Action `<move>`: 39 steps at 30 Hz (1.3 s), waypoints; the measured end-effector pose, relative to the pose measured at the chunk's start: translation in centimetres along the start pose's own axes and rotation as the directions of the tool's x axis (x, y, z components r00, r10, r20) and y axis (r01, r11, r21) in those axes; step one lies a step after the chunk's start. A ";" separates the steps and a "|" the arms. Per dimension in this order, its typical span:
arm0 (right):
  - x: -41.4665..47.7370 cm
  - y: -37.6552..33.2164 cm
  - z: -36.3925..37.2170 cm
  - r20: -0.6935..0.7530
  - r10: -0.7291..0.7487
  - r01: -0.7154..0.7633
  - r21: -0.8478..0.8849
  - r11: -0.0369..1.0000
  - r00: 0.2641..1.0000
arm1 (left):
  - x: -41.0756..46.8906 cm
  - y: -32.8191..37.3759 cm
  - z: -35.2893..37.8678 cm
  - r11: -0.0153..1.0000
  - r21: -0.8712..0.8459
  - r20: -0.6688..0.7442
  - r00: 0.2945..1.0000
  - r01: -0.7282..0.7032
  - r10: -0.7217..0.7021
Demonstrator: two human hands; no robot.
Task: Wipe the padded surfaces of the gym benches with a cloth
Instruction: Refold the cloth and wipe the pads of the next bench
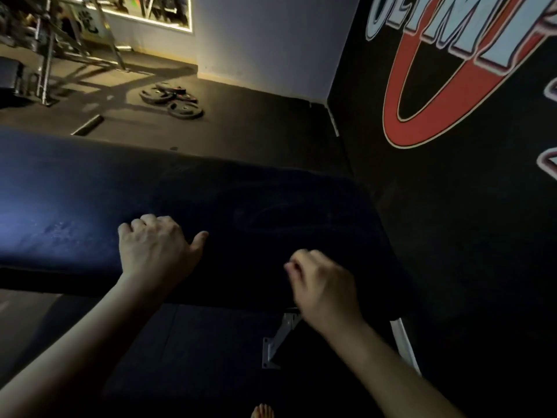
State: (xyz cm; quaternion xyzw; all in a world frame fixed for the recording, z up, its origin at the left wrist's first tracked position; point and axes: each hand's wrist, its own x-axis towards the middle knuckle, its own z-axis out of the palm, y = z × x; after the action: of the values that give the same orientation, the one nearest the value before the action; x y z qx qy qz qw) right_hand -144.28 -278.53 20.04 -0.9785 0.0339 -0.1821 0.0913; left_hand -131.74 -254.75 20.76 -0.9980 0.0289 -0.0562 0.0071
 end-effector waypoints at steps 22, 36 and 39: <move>14.9 9.4 0.9 0.001 0.509 -0.501 -0.182 0.846 0.861 | -0.7 -5.2 1.5 0.973 -0.188 0.060 0.987 -0.132 0.146; 19.0 -2.1 7.5 0.101 -0.230 0.220 0.101 0.970 0.968 | -2.1 -9.1 2.1 0.957 -0.252 -0.025 0.990 -0.143 0.141; 24.6 -1.1 8.9 0.060 0.117 -0.113 -0.066 0.991 0.991 | -3.8 -10.2 2.7 0.961 -0.258 -0.066 0.994 -0.100 0.085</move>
State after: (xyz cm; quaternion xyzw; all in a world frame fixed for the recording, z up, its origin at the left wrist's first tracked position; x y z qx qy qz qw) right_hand -118.13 -278.40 20.72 -0.9825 0.0932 -0.1442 0.0718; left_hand -134.66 -244.34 17.87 -0.9859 0.0827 -0.0788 -0.1224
